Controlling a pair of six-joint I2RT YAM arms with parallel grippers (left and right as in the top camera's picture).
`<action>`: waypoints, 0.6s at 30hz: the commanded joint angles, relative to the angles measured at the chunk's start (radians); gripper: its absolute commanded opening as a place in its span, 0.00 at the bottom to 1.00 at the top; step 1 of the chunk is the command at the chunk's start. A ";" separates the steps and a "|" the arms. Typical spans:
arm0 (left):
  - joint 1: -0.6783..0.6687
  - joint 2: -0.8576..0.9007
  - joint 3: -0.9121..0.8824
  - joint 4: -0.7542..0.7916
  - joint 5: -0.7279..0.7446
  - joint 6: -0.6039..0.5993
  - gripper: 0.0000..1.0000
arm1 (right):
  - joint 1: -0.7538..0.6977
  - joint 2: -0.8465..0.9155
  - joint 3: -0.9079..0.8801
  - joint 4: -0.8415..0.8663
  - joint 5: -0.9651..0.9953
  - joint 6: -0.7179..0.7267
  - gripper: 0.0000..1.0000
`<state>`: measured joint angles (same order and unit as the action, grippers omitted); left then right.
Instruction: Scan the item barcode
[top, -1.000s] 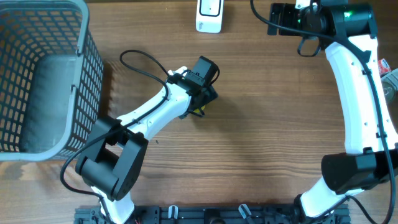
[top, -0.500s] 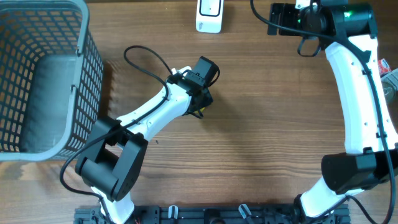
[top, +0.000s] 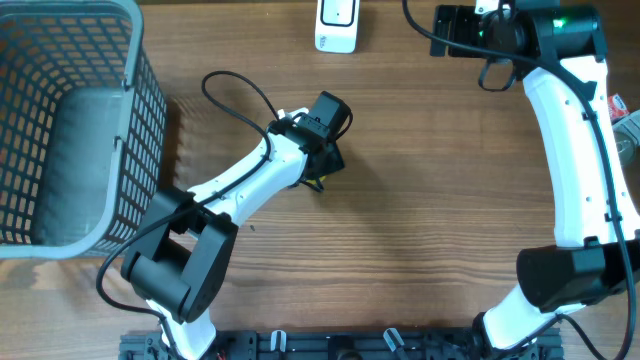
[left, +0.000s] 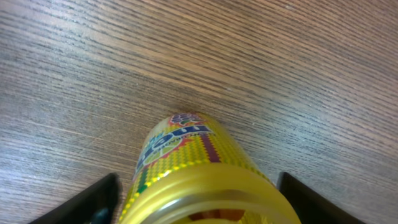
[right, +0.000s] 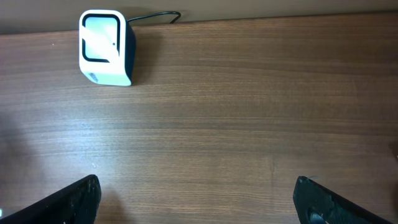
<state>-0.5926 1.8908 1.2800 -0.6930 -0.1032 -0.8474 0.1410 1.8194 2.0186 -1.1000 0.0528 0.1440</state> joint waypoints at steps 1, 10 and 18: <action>0.008 0.008 -0.006 -0.003 0.005 0.006 0.86 | 0.005 0.010 0.002 0.000 -0.003 -0.011 1.00; 0.007 0.008 -0.006 -0.005 0.005 0.006 0.50 | 0.005 0.010 0.002 -0.001 -0.003 -0.011 1.00; 0.007 0.007 -0.006 -0.017 0.005 0.008 0.50 | 0.005 0.010 0.002 0.000 -0.003 -0.011 1.00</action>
<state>-0.5926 1.8908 1.2800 -0.6975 -0.1043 -0.8425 0.1410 1.8194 2.0186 -1.1000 0.0525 0.1440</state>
